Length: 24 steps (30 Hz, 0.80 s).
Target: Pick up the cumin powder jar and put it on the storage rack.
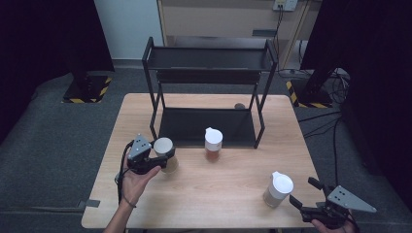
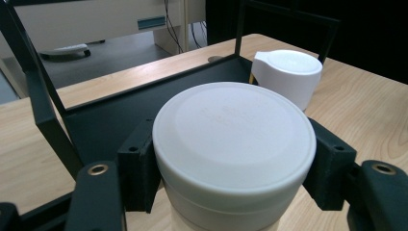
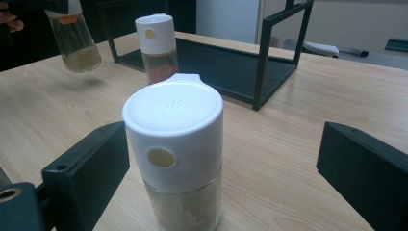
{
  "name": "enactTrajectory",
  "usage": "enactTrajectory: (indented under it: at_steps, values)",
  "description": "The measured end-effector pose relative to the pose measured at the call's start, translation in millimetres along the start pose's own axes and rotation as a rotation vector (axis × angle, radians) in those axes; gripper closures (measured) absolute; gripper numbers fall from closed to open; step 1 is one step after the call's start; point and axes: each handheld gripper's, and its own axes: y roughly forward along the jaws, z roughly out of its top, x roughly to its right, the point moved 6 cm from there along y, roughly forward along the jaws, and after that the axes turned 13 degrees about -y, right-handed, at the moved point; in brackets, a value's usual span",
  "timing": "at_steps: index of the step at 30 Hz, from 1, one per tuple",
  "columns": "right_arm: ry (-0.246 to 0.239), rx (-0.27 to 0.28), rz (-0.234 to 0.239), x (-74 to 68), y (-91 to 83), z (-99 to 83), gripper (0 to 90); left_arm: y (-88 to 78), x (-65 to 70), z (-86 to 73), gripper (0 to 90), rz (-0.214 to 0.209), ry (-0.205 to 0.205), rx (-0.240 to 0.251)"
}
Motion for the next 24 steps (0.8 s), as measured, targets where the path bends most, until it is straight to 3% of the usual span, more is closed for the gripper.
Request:
enactTrajectory:
  at_steps: [18,24]
  values:
    - [0.002,0.003,0.004,0.9,0.6,-0.8,4.6,7.8,1.0,41.0,32.8,0.02,0.039,0.015]
    - [0.004,0.004,0.005,1.2,0.6,-1.0,4.7,16.4,-0.8,48.4,32.8,0.025,0.033,0.022]
